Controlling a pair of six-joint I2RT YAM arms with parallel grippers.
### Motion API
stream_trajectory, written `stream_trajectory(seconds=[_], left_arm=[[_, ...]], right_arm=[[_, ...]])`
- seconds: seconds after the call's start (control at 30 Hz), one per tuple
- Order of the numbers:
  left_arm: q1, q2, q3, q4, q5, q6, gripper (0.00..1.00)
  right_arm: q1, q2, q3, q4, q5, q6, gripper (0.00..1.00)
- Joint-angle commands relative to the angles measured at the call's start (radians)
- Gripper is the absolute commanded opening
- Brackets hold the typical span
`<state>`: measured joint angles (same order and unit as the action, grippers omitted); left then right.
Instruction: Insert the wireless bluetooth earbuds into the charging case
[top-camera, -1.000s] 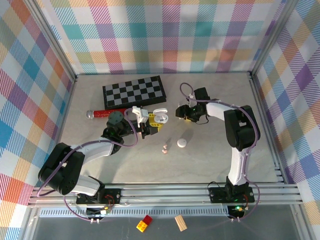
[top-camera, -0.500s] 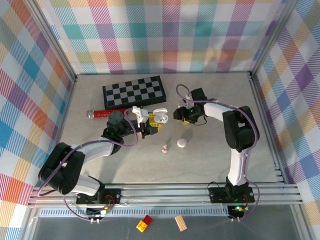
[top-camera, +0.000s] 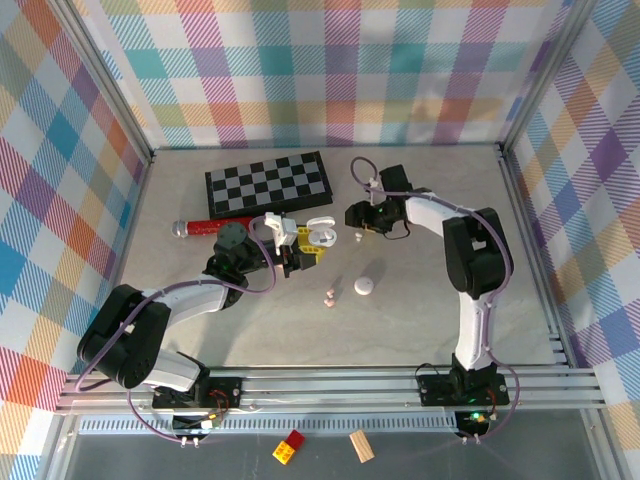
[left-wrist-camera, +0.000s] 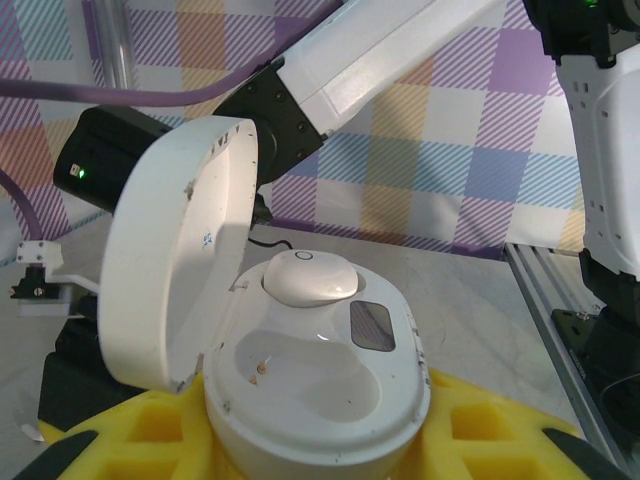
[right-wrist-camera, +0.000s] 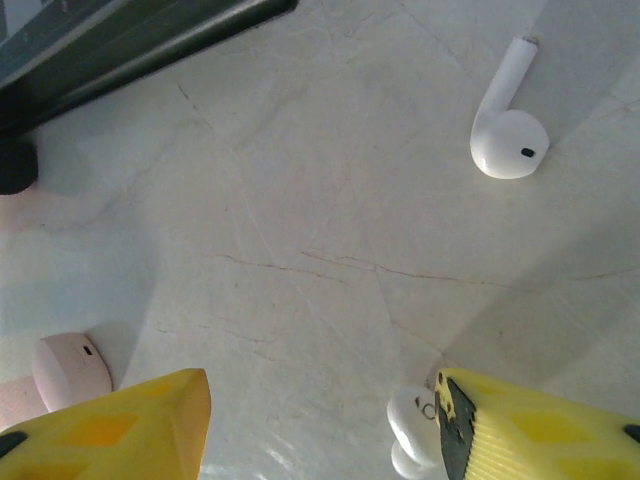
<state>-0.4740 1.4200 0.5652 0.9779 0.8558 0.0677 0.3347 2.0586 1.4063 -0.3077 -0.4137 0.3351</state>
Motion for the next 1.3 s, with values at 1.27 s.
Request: stream_trajectory(seconds=[1.27], left_arm=[[0.011, -0.001, 0.007, 0.056, 0.039, -0.01, 0.34]], right_arm=[[-0.003, 0.078, 0.033, -0.111, -0.01, -0.032, 0.4]])
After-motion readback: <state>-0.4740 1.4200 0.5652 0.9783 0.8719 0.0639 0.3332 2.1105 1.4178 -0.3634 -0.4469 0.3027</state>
